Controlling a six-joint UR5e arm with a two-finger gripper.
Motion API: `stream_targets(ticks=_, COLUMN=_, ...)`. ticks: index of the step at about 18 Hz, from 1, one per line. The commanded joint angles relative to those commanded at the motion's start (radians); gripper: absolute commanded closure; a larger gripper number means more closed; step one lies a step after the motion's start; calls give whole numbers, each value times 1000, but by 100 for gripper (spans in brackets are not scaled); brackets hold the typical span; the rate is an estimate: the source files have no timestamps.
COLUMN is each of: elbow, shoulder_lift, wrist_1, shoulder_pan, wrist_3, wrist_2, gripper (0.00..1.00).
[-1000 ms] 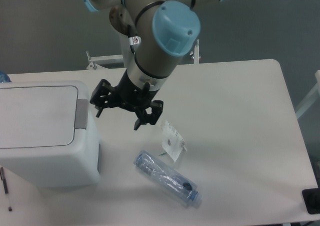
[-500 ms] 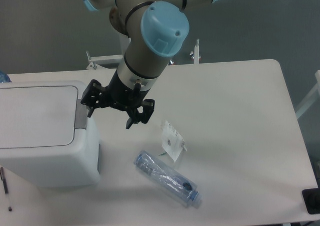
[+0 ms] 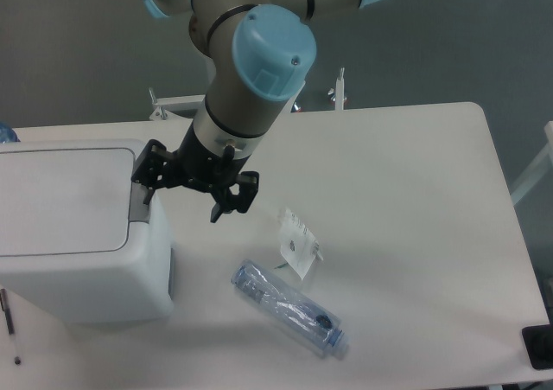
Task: Open the trash can
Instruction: 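Lower the gripper onto the lid's front edge and press down, then push the lid edge so the trash can lid flips open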
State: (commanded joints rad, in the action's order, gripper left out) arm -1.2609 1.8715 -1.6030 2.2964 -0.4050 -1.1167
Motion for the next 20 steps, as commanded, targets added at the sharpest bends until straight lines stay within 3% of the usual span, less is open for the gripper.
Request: stream_targets(ticks=20, elbow=-21, shoulder_lift=-2, wrist_1=23, shoulder_pan=0, wrist_3=0, wrist_2=-8, gripper=0)
